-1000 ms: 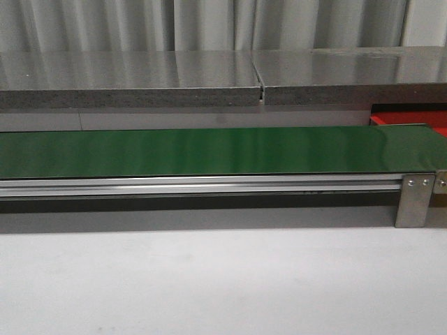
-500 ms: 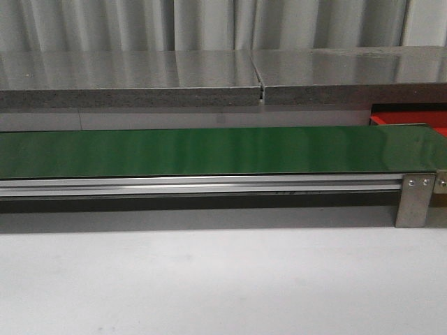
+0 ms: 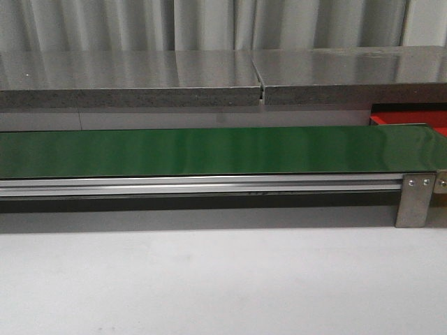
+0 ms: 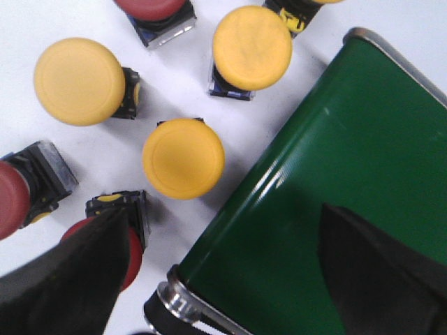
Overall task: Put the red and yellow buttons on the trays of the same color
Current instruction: 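Lower the left gripper over a yellow button and close on it, then lift the yellow button and set it on the green belt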
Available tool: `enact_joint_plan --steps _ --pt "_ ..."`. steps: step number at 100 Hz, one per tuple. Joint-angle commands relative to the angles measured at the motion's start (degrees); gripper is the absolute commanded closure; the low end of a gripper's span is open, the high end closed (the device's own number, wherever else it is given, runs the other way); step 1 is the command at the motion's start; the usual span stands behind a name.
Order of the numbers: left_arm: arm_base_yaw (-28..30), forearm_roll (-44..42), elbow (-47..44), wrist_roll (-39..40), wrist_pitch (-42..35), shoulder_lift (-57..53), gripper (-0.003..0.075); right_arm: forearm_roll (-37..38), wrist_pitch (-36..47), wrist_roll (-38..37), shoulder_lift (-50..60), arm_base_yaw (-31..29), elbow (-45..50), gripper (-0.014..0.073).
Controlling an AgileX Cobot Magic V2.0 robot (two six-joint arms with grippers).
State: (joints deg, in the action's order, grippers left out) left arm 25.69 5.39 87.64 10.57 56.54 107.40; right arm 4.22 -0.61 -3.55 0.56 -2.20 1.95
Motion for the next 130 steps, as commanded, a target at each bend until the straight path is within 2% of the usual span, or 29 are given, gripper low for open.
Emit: enact_joint_plan --steps 1,37,97,104,123,130 --pt "0.3 0.03 3.21 1.21 -0.17 -1.28 0.0197 0.35 4.67 0.37 0.67 -0.3 -0.98 0.0714" --pt "3.06 0.15 5.4 3.68 1.24 1.78 0.0208 0.35 4.67 0.37 0.67 -0.3 -0.98 0.0714" --pt "3.04 1.98 8.26 3.68 1.39 7.39 0.021 0.35 4.67 0.37 0.67 -0.3 -0.98 0.0714" --pt "3.04 1.98 8.26 3.68 1.63 7.83 0.0239 0.35 4.67 0.37 0.67 -0.3 -0.98 0.0714" --pt "3.04 1.98 8.26 3.68 0.98 8.6 0.0412 0.35 4.67 0.37 0.67 -0.3 -0.98 0.0714" --pt "3.04 1.98 8.26 3.68 0.64 8.6 0.0454 0.35 4.67 0.37 0.67 -0.3 -0.98 0.0714"
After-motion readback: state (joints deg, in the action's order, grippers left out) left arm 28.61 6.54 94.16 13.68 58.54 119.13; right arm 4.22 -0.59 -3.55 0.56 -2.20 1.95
